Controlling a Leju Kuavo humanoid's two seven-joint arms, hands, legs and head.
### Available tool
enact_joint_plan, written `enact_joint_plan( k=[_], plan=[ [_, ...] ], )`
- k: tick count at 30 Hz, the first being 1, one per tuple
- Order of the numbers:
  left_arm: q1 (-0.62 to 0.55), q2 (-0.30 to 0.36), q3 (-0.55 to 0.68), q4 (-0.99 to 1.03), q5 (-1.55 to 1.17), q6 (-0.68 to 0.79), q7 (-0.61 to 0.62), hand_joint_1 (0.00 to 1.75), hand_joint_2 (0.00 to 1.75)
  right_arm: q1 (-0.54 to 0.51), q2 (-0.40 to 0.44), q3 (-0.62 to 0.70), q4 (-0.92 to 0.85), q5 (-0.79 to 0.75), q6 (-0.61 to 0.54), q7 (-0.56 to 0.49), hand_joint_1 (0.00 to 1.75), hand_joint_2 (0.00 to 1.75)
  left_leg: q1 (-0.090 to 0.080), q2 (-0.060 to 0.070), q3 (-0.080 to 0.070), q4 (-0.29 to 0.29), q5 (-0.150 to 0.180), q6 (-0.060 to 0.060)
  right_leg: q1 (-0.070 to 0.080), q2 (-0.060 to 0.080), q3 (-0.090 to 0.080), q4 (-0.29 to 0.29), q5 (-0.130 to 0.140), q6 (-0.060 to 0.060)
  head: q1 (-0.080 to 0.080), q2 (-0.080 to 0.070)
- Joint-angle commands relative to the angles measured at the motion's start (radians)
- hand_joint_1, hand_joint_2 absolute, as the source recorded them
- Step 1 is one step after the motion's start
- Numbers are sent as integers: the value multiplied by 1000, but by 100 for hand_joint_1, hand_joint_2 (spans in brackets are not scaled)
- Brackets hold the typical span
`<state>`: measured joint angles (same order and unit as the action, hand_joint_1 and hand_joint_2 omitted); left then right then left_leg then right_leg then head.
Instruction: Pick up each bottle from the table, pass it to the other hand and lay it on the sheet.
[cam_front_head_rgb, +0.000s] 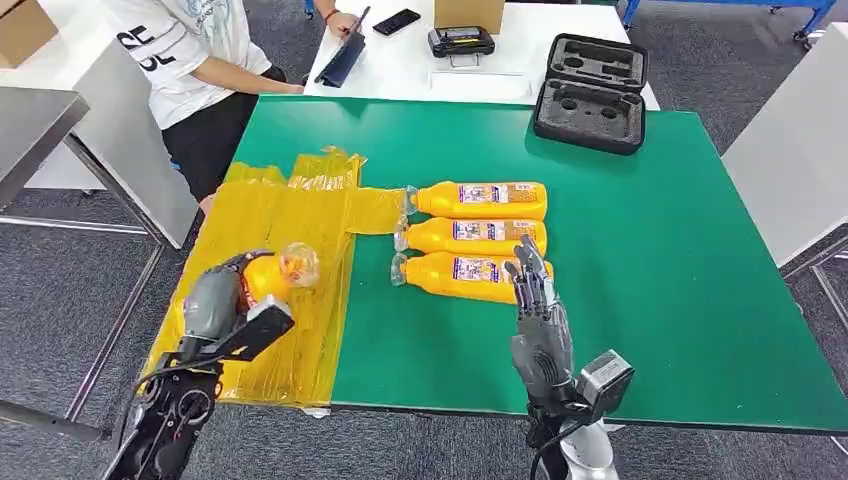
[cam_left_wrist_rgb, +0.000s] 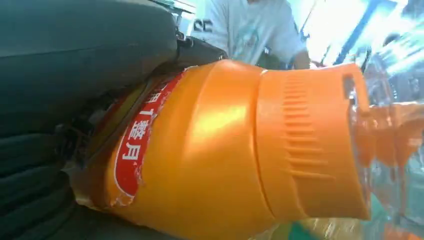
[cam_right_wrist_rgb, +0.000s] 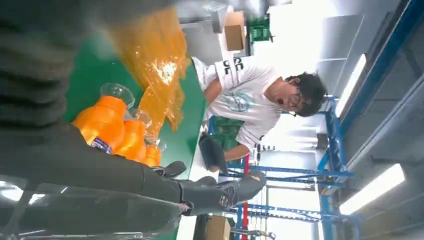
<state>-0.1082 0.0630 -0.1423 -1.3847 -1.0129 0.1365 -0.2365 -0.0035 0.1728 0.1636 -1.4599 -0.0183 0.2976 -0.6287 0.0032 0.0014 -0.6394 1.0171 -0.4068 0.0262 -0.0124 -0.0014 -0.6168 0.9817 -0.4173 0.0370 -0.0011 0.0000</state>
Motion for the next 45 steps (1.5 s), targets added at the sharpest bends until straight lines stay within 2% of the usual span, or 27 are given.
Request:
enact_joint_plan(
  k=[1,6,9,15,17,22,28,32,45],
  plan=[
    [-63,60,-140,218,-102,-113,58,175,175,-89,2,-16,145,-24,30,8,0,175,0,0,6,-2,-1,-1,0,0,6,-2,-1,-1,0,0],
    [-127,56,-200,288,-157,-143,86,175,175,-132,3,-5,191,-41,22,25,0,175,0,0,7,-2,0,-1,0,1,7,-2,0,-2,0,0],
    [-166,88,-270,337,-200,-222,80,175,175,-159,2,13,253,-89,73,35,0,175,0,0,8,-2,0,-2,0,0,8,-2,0,-2,0,0],
    [-288,185,-438,486,-229,-284,46,175,175,-149,-5,49,331,-75,78,-3,0,175,1,-1,10,-2,1,-4,2,0,9,-2,0,-3,0,0],
    [-333,198,-469,532,-223,-297,24,175,175,-154,-1,49,340,-71,71,-5,0,175,1,-2,7,-2,2,-3,2,-1,7,0,0,-2,0,0],
    [-373,205,-511,565,-213,-322,7,175,175,-161,-4,48,345,-68,61,-6,0,175,1,-2,10,-2,2,-5,2,1,9,0,1,-3,0,0],
    [-545,183,-589,725,-116,-367,-24,175,175,-168,-12,55,359,-65,35,-12,0,175,2,-4,9,-2,5,-6,3,-2,8,0,3,-6,0,0],
    [-611,172,-608,795,-90,-397,-47,175,175,-180,-10,58,367,-65,25,-9,0,175,2,-4,8,-2,7,-7,3,-1,8,0,4,-6,0,0],
    [-643,180,-607,849,-27,-422,-78,173,175,-163,-18,65,361,-70,10,-11,0,175,3,-2,8,-2,6,-8,3,0,8,0,5,-8,0,0]
  ],
)
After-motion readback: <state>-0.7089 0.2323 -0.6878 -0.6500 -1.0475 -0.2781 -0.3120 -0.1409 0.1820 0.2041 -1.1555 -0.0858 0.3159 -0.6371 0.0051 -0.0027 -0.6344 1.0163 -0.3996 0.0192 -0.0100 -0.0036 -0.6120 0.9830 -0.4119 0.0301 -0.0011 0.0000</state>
